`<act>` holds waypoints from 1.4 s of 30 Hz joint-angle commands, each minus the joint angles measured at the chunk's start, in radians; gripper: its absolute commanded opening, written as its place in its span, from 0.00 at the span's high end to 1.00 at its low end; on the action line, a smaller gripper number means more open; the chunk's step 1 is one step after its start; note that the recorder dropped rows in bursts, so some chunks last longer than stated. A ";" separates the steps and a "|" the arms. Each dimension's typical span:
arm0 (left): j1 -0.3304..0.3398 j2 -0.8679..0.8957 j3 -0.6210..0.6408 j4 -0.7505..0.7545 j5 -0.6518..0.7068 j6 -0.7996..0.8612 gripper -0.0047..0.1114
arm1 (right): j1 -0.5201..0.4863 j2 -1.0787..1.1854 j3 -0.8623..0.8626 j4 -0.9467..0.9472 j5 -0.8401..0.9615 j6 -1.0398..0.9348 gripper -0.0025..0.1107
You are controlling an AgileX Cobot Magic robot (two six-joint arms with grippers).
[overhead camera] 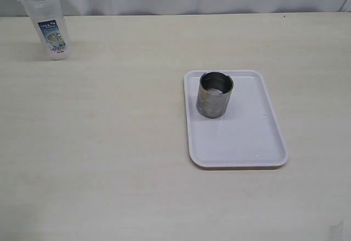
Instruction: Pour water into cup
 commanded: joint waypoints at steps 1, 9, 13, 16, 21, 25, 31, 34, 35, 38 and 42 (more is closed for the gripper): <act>0.001 -0.002 0.002 -0.002 -0.008 0.002 0.96 | 0.002 -0.023 0.003 0.043 0.082 -0.060 0.94; 0.001 -0.002 0.002 -0.002 -0.008 0.002 0.96 | 0.002 -0.023 0.003 0.043 0.170 -0.060 0.94; 0.001 -0.002 0.002 -0.002 -0.008 0.002 0.96 | 0.002 -0.023 0.003 0.043 0.250 -0.060 0.94; 0.001 -0.002 0.002 -0.002 -0.008 0.002 0.96 | 0.002 -0.023 0.003 0.044 0.336 -0.060 0.94; 0.001 -0.002 0.002 -0.002 -0.008 0.002 0.96 | 0.002 -0.023 0.003 0.047 0.441 -0.060 0.94; 0.001 -0.002 0.002 -0.002 -0.008 0.002 0.96 | 0.002 -0.023 0.003 0.047 0.445 -0.060 0.94; 0.001 -0.002 0.002 -0.002 -0.008 0.002 0.96 | 0.002 -0.023 0.003 0.055 0.491 -0.060 0.94; 0.001 -0.002 0.002 -0.002 -0.008 0.002 0.96 | 0.002 -0.023 0.003 0.055 0.541 -0.060 0.94; 0.001 -0.002 0.002 -0.002 -0.008 0.002 0.96 | 0.002 -0.023 0.003 0.055 0.543 -0.060 0.94; 0.001 -0.002 0.002 -0.002 -0.008 0.002 0.96 | 0.002 -0.023 0.003 0.055 0.543 -0.060 0.94; 0.001 -0.002 0.002 -0.002 -0.008 0.002 0.96 | 0.002 -0.023 0.003 0.055 0.543 -0.051 0.94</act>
